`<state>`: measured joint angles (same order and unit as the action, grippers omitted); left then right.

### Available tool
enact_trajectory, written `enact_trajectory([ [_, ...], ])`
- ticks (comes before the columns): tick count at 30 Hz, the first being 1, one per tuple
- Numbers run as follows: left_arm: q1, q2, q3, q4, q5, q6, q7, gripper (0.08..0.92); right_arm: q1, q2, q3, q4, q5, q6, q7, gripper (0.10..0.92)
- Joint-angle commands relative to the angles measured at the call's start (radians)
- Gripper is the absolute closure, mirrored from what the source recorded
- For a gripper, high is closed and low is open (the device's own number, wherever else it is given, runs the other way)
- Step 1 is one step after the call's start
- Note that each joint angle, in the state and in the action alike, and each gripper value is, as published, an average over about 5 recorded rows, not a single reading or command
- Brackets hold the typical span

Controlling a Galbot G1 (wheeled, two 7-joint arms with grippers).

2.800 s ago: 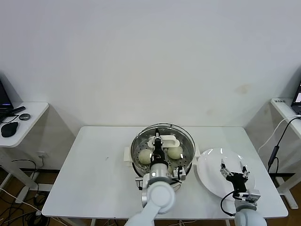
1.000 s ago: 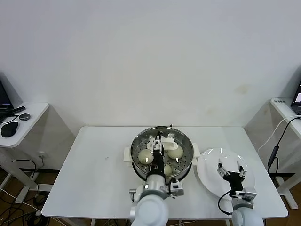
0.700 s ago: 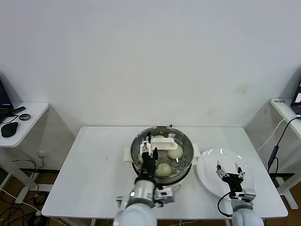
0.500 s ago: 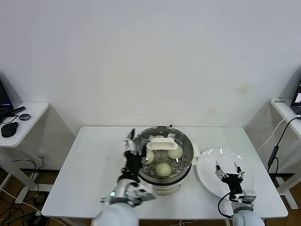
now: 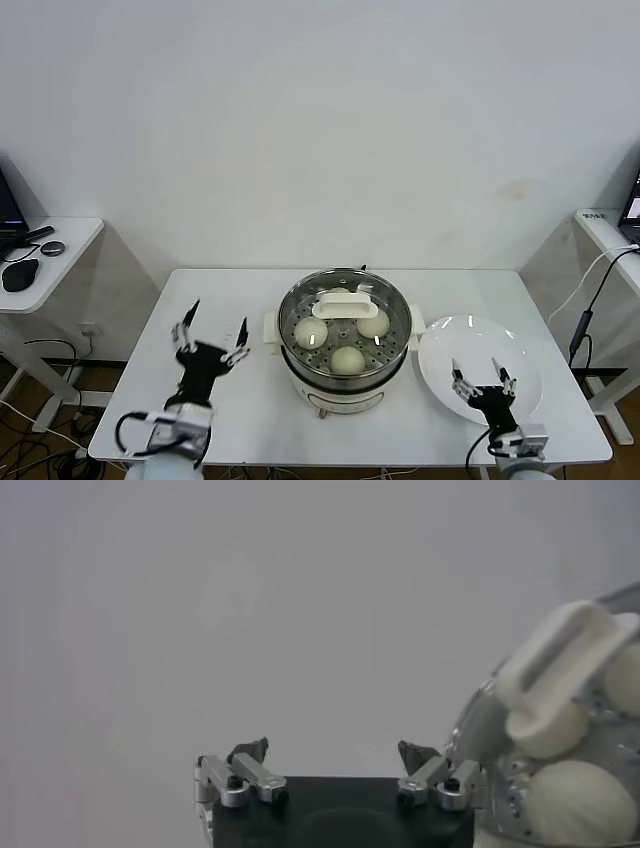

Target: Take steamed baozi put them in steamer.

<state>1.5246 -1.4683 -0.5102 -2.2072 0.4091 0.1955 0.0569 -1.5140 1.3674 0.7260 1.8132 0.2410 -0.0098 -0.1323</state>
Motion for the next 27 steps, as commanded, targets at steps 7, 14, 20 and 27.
enact_trajectory([
  [7,0.323,-0.027,-0.089,0.107,-0.296,-0.114,-0.144,0.177,-0.18,-0.018,0.015,0.212,-0.028,-0.135,-0.027,0.203],
  [14,0.357,-0.033,-0.065,0.054,-0.296,-0.109,-0.14,0.177,-0.209,-0.022,0.02,0.269,-0.043,-0.2,-0.046,0.203],
  [20,0.377,-0.022,-0.059,0.017,-0.324,-0.095,-0.138,0.177,-0.214,-0.023,0.021,0.269,-0.059,-0.197,-0.082,0.203],
  [27,0.376,-0.03,-0.059,-0.012,-0.324,-0.085,-0.117,0.177,-0.214,-0.001,0.017,0.268,-0.078,-0.192,-0.084,0.203],
])
